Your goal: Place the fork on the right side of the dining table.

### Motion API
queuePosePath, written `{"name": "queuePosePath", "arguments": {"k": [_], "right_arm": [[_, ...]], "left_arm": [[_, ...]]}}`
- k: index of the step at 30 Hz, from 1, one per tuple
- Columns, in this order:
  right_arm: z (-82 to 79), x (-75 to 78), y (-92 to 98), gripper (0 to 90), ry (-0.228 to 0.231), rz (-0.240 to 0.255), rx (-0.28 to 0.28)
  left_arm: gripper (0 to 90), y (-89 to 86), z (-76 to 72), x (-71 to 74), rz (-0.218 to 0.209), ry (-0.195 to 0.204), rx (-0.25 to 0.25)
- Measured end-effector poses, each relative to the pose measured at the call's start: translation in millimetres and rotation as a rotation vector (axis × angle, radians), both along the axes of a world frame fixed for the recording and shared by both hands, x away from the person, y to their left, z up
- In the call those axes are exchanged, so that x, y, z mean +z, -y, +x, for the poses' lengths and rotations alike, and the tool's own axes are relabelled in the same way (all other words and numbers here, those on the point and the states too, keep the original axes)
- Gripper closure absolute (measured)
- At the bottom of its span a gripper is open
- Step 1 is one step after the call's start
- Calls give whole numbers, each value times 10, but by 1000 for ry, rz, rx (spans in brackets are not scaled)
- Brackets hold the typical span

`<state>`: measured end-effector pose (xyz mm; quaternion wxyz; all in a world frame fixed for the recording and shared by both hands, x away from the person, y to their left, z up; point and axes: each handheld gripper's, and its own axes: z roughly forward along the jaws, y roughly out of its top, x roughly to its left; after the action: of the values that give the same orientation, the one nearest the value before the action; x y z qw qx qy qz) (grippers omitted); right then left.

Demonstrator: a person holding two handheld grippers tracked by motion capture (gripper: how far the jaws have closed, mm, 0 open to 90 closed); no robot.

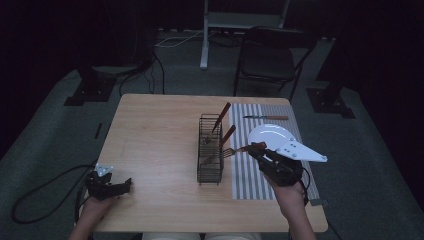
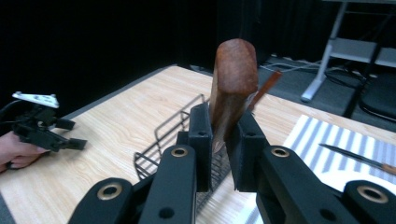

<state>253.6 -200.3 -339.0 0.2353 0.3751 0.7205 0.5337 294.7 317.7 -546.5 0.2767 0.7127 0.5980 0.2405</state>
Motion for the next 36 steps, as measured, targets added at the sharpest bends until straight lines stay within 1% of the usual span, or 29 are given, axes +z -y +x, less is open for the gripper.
{"name": "queuePosePath", "arguments": {"k": [2,7,8,9,10,11,12,13,14,15,19,20,23,28,31,36], "right_arm": [[0,-10,31,812,-4,1,-7],[-19,-101,194,811,-25,1,-68],[-22,-161,260,812,-38,-6,-97],[-22,-161,260,812,-38,-6,-97],[-22,-238,328,811,-54,-15,-130],[-22,-238,328,811,-54,-15,-130],[-18,-328,398,812,-82,-13,-152],[-18,-328,398,812,-82,-13,-152],[-14,-428,453,811,-106,-15,-168],[-14,-428,453,811,-106,-15,-168],[-29,-633,530,811,-162,-7,-202],[-36,-708,552,811,-181,-8,-211],[-46,-840,593,811,-208,-7,-228],[-35,-991,619,811,-235,-17,-251],[-21,-1041,637,811,-254,-6,-258],[-10,-1080,663,810,-255,1,-264]], "left_arm": [[1,0,0,0,0,0,0],[1,0,0,0,0,0,0],[1,0,0,0,0,0,0],[1,0,0,0,0,0,0],[1,0,0,1,0,-1,0],[1,0,0,1,0,-1,0],[1,0,0,1,0,-1,0],[1,0,0,1,0,-1,0],[1,0,0,2,0,-2,0],[1,0,0,2,0,-2,0],[1,1,0,1,-1,-1,1],[1,1,0,1,-1,0,1],[1,1,0,1,-1,0,1],[1,1,0,1,-1,0,1],[1,1,0,1,-1,0,1],[1,1,0,1,-1,0,1]]}}
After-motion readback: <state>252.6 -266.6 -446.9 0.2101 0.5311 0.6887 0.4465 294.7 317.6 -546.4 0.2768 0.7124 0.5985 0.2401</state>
